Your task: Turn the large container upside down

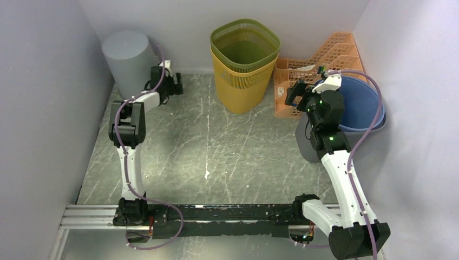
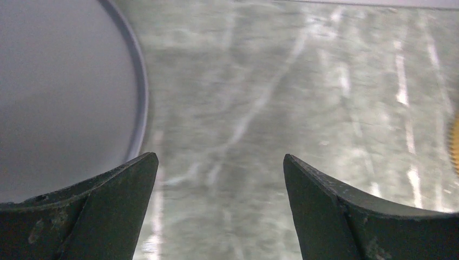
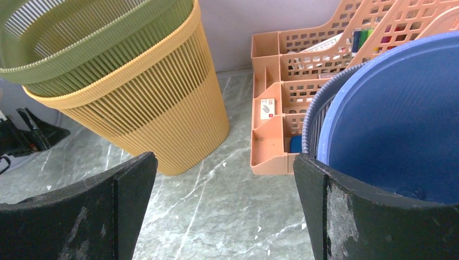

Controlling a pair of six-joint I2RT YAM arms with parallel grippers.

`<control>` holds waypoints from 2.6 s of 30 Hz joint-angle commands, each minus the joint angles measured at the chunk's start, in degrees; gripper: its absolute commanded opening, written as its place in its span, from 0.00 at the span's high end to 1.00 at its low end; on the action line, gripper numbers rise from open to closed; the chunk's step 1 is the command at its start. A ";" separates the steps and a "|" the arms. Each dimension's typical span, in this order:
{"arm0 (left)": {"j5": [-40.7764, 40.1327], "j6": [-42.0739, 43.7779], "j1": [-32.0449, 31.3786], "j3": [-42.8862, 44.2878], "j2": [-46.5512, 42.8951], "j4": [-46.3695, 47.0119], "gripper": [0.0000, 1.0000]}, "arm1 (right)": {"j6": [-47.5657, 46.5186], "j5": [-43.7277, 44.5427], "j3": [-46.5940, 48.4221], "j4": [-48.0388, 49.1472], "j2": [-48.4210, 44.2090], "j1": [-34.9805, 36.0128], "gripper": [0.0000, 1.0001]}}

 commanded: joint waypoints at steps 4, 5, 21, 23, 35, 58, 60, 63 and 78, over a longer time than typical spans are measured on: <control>-1.69 2.00 5.37 -0.45 -1.59 1.42 0.02 | 0.31 -0.46 -0.37 0.56 0.24 0.41 0.00; -1.70 2.23 5.62 -0.55 -1.59 1.47 0.02 | 0.28 -0.35 -0.34 0.47 0.26 0.45 0.00; 9.56 3.02 2.12 -4.36 -18.04 -6.05 0.01 | 0.22 1.88 -2.18 -0.52 -0.83 0.85 0.00; 13.13 1.05 0.62 -4.77 -22.03 -8.54 0.01 | 0.38 1.29 -1.74 -0.35 -0.56 0.86 0.00; 21.20 2.51 -12.48 4.90 -36.38 -12.69 0.02 | 1.00 0.14 5.44 -2.78 2.26 0.86 0.00; 44.68 35.14 -24.99 34.54 -13.55 -32.87 0.02 | 0.44 2.48 6.65 -4.77 1.42 0.91 0.00; 44.43 35.94 -25.27 35.38 -12.61 -33.46 0.03 | 0.42 2.36 6.18 -4.49 1.42 0.86 0.00; 42.54 36.78 -25.45 35.50 -11.91 -33.24 0.02 | 0.26 2.35 5.50 -4.22 1.47 0.81 0.00; 31.69 37.59 -25.76 36.24 -6.56 -36.37 0.44 | -0.08 2.36 2.88 -2.54 1.66 0.84 0.00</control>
